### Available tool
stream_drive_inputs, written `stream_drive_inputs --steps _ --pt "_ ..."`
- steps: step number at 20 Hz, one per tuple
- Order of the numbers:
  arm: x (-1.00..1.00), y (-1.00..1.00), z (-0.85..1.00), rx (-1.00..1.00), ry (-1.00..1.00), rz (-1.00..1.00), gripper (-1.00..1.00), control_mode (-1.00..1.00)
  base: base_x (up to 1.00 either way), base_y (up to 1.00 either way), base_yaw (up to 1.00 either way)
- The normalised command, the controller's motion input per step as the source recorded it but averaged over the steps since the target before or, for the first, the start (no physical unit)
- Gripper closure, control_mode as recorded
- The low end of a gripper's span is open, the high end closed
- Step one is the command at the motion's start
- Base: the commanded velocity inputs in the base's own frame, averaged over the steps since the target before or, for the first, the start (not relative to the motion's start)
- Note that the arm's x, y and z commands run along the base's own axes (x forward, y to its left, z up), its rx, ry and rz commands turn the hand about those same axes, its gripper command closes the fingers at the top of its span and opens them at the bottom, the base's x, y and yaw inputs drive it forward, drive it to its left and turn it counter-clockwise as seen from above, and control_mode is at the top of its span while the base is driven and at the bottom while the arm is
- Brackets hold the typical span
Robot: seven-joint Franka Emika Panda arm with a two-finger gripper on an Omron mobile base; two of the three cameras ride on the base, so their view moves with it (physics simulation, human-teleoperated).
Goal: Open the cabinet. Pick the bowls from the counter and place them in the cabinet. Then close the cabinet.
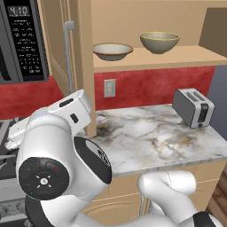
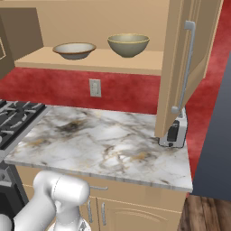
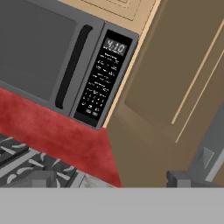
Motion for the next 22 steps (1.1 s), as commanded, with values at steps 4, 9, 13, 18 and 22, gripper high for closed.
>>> stream_drive_inputs --steps 4,9,13,18,22 --pt "0.26 -0.2 0.0 0.0 0.0 0.0 -1.0 -1.0 0.0 0.0 0.0" --pt "0.32 -0.29 0.0 0.0 0.0 0.0 -1.0 -1.0 0.0 0.0 0.0" --pt "0.43 -0.61 0.0 0.03 0.0 0.0 -1.0 -1.0 0.0 0.0 0.0" --pt "0.57 -0.78 0.0 0.05 0.0 0.0 -1.0 -1.0 0.0 0.0 0.0" --pt "0.83 -0.78 0.0 0.07 0.0 0.01 -1.0 -1.0 0.0 0.0 0.0"
